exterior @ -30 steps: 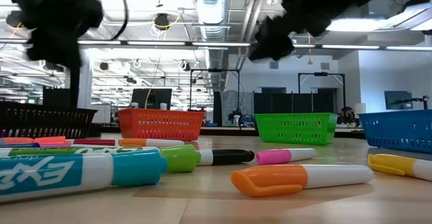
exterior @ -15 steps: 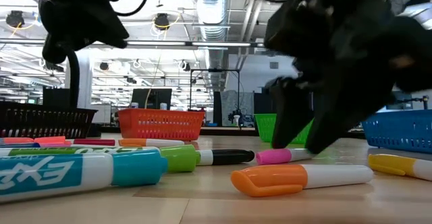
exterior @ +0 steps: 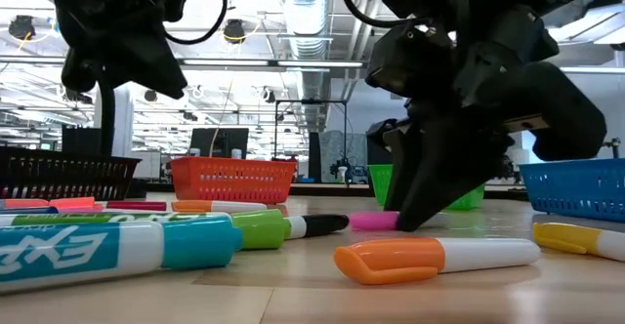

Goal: Pick & Place Markers
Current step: Put the right pink pen into the green bin

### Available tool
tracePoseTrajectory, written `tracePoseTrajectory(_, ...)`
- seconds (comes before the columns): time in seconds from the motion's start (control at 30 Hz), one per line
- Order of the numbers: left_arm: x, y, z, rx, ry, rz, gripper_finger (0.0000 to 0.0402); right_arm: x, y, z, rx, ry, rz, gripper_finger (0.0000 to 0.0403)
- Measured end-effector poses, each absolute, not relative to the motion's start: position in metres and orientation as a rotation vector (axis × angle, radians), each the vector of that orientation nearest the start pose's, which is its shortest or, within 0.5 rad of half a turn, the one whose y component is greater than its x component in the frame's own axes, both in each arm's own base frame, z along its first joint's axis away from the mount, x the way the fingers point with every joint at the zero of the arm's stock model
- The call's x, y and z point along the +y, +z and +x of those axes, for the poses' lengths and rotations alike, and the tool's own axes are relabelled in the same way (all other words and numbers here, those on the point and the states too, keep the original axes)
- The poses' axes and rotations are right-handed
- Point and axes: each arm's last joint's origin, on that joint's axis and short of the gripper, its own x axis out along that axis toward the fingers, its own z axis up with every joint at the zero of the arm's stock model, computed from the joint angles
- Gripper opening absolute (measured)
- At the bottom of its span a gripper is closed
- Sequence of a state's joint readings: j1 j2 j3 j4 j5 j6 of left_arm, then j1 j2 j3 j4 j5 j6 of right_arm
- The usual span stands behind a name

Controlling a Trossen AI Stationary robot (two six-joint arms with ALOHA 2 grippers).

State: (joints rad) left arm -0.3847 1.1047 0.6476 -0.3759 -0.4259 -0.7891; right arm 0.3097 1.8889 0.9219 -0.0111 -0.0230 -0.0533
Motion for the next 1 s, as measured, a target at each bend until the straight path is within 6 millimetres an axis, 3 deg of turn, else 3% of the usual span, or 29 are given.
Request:
tracePoseTrajectory(0.13,-0.068,0.216,0.201,0.681,0.339,-0.421,0.0099,0.103,0.116,0.332,0.963,0.241,-0.205,0.0023)
tracePoseTrajectory(0.3,-0.066,0.22,0.203,0.595,0.403,-0.334,0.0099,0.09,0.152,0.334,0.961,-0.024,-0.287,0.0029)
tracePoseTrajectory(0.43,-0.063,0.224,0.207,0.536,0.421,-0.283,0.0099,0.075,0.181,0.317,1.003,-0.267,-0.379,0.0052)
tracePoseTrajectory(0.57,-0.062,0.225,0.209,0.518,0.427,-0.29,0.0099,0.051,0.207,0.3,1.005,-0.465,-0.387,0.0034)
tracePoseTrajectory(0.67,-0.062,0.226,0.21,0.512,0.422,-0.294,0.0099,0.029,0.216,0.289,1.029,-0.612,-0.337,0.0025)
tracePoseTrajectory(0.8,-0.062,0.226,0.21,0.509,0.42,-0.297,0.0099,-0.003,0.214,0.279,1.134,-0.727,-0.168,0.0031)
tracePoseTrajectory(0.9,-0.062,0.226,0.21,0.508,0.42,-0.298,0.0099,-0.021,0.201,0.279,1.215,-0.801,-0.09,0.0048)
tracePoseTrajectory(1.0,-0.062,0.226,0.21,0.505,0.418,-0.3,0.0099,-0.033,0.181,0.286,1.306,-0.765,-0.071,0.0051)
